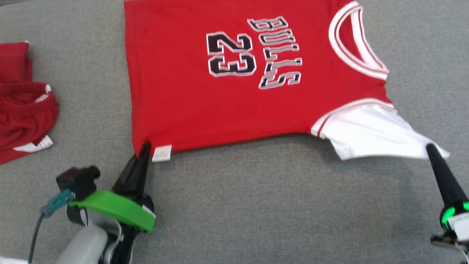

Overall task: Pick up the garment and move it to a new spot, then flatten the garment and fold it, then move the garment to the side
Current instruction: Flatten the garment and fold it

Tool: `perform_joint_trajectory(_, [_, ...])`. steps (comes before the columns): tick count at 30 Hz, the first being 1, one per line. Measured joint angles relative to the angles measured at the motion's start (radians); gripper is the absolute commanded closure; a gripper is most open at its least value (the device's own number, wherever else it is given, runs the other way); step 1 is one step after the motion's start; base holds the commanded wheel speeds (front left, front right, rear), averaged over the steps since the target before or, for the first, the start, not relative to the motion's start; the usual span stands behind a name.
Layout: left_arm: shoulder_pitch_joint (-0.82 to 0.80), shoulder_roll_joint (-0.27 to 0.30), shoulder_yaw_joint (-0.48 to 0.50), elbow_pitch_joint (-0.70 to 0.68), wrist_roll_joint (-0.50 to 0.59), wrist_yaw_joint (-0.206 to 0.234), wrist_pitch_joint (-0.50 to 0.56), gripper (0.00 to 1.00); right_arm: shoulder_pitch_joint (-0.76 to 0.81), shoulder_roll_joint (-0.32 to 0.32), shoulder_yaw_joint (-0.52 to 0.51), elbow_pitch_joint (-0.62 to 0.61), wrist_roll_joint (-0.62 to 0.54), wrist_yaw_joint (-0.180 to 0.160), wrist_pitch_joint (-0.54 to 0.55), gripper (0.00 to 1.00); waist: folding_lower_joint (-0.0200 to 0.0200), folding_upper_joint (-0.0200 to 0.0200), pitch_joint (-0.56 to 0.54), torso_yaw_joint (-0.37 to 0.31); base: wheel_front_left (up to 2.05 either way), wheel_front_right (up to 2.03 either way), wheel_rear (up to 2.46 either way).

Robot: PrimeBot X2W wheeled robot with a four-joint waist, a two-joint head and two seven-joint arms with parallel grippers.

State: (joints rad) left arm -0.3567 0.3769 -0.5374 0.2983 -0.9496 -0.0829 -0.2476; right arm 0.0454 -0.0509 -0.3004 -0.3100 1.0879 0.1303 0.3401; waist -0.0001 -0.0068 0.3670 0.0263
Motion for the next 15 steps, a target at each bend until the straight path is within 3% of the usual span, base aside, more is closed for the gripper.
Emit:
perform_joint_trajectory(6, [0.301, 0.014, 0.021, -0.212, -0.023, 0.113, -0.009, 1.00, 0.289, 0.000, 0.005, -0.067, 0.096, 0.000, -0.052, 1.00, 0.0000, 0.0000, -0.081, -0.025, 0.00, 0.00, 0.00])
perform_joint_trajectory(9, [0.431, 0.013, 0.020, -0.336, -0.068, 0.138, -0.007, 1.00, 0.403, 0.000, -0.018, -0.066, 0.116, 0.000, -0.069, 1.00, -0.0001, 0.0000, -0.108, -0.031, 0.00, 0.00, 0.00])
perform_joint_trajectory(15, [0.475, 0.069, 0.014, -0.447, -0.072, 0.196, 0.072, 1.00, 0.351, -0.029, -0.009, -0.097, 0.162, 0.000, -0.086, 1.00, -0.0001, 0.0000, -0.088, -0.031, 0.00, 0.00, 0.00])
